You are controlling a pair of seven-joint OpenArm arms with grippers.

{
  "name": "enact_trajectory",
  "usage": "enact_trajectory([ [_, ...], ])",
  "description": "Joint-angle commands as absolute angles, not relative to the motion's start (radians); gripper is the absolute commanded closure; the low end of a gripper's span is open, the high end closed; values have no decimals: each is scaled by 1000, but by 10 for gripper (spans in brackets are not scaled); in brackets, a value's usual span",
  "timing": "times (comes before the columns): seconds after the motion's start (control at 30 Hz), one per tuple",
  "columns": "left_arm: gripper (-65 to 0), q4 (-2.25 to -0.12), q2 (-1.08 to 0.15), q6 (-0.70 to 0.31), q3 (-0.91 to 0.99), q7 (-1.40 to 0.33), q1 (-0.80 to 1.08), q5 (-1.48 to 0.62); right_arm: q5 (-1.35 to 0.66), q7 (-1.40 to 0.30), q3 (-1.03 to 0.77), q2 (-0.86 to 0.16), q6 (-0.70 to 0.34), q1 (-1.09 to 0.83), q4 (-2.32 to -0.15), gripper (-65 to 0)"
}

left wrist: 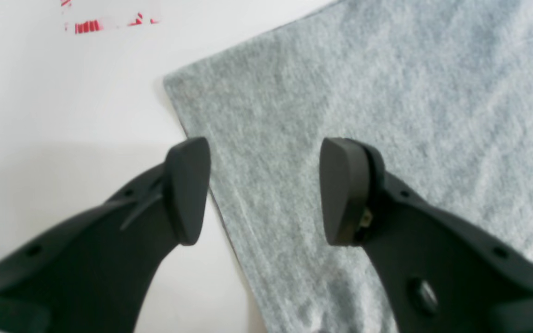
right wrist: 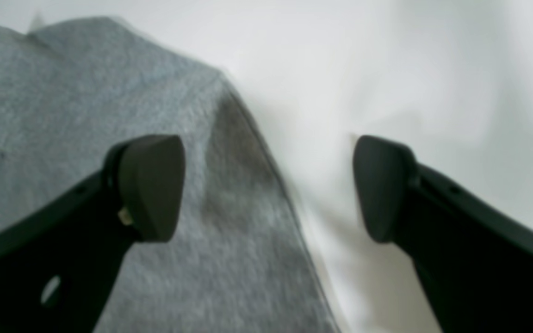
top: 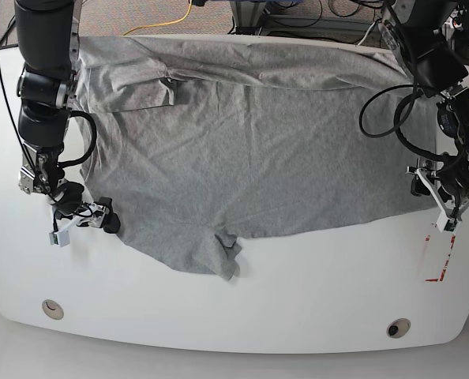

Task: Layout the t-shirt on the table in an organized manner, then fold the t-shirt properly
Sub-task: 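Move both grippers down to the shirt's hem corners and pinch them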

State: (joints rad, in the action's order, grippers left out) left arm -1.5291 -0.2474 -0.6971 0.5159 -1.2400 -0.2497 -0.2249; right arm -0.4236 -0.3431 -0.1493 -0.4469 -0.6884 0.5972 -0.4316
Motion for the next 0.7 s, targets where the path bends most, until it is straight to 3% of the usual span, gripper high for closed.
enact_trajectory([
  [0.0,-354,-1547,-263,-698,518,-1227,-274,-236,-437,-321,-130,-433,-698,634,-429,-539],
  [0.67,-353,-1547,-265,-698,519,-1227,-266,-236,-435,-315,-120,-344,-698,659,-429,-518],
])
